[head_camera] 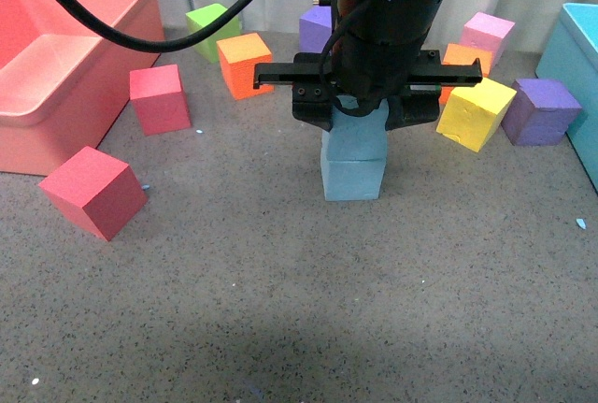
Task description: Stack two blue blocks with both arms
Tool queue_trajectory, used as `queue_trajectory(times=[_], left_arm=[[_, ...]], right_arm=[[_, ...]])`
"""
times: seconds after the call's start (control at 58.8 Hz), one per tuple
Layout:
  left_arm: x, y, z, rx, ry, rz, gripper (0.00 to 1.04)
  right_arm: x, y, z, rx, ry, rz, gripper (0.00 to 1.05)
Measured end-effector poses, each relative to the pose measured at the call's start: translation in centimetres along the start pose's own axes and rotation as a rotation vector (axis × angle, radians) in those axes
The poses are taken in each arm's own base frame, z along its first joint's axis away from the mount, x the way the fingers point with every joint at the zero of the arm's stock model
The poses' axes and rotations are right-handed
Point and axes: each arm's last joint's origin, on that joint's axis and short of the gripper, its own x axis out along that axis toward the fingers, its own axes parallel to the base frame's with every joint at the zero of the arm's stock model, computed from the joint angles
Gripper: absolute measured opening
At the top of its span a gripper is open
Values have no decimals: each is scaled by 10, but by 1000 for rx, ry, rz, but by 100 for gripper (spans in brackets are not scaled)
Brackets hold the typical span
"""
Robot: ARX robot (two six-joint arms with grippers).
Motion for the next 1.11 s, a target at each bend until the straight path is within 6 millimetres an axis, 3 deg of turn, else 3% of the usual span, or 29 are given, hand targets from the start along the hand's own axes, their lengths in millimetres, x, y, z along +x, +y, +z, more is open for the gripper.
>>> queue_trajectory(times=[0.153, 0.493, 0.799, 0.833, 0.867, 0.952, 1.105], left_arm=[[0, 0, 0, 6, 7, -5, 47], [-7, -3, 6, 8, -19, -10, 100], [-37, 6, 21, -31, -111, -43, 98], [-40, 8, 23, -7, -209, -22, 95], [-40, 17, 21, 19, -376, 28, 88], [-39, 45, 5, 65, -572, 80, 75], [-55, 117, -32, 38, -920, 33, 50]], right_arm=[[0, 0, 0, 0, 0, 0, 95], [0, 0, 0, 0, 0, 0, 95], [0, 0, 0, 0, 0, 0, 95], [0, 0, 0, 0, 0, 0, 95], [0, 0, 0, 0, 0, 0, 95], [0, 0, 0, 0, 0, 0, 95], [0, 0, 0, 0, 0, -3, 95]])
